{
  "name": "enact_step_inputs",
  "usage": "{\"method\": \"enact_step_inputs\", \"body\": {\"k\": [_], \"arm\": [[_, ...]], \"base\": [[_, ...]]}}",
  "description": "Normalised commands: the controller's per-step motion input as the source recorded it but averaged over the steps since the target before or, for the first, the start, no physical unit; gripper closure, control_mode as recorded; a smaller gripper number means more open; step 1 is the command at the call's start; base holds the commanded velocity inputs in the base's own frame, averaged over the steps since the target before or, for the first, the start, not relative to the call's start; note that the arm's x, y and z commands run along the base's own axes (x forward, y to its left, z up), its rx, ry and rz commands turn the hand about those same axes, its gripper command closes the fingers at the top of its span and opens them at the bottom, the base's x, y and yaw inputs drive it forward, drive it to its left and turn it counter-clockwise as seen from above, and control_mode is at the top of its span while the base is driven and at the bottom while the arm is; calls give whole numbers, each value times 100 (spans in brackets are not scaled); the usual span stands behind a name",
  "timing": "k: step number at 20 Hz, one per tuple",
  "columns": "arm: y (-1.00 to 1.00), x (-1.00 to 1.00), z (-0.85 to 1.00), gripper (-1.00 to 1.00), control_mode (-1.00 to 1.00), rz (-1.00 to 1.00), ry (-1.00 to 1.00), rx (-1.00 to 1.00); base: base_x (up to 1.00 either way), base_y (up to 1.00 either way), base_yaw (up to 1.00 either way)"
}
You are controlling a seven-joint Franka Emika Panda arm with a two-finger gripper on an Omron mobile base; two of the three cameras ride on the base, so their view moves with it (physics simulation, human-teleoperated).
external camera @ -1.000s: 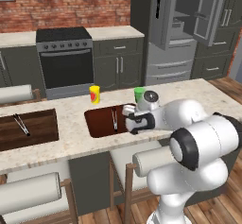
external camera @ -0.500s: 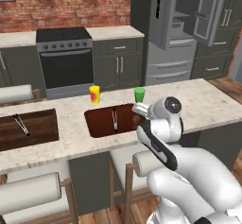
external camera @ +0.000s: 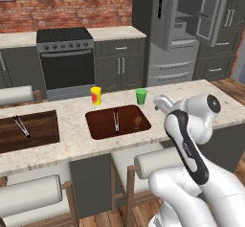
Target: Gather the squash and carrot from the fridge and place them on a tray on the dining counter. Then gather the fish and chicken drumstick from the fridge and place them on the other tray.
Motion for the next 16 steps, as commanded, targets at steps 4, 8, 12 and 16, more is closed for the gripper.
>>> {"method": "enact_step_inputs", "body": {"k": [4, 8, 12, 16], "arm": [[15, -52, 8, -100, -100, 1, 6, 18], [13, -65, 17, -100, -100, 1, 7, 14], [2, -63, 35, -100, -100, 2, 8, 19], [43, -9, 11, -100, -100, 0, 16, 4]], "base": [[0, 0, 0], [0, 0, 0], [0, 0, 0], [0, 0, 0]]}}
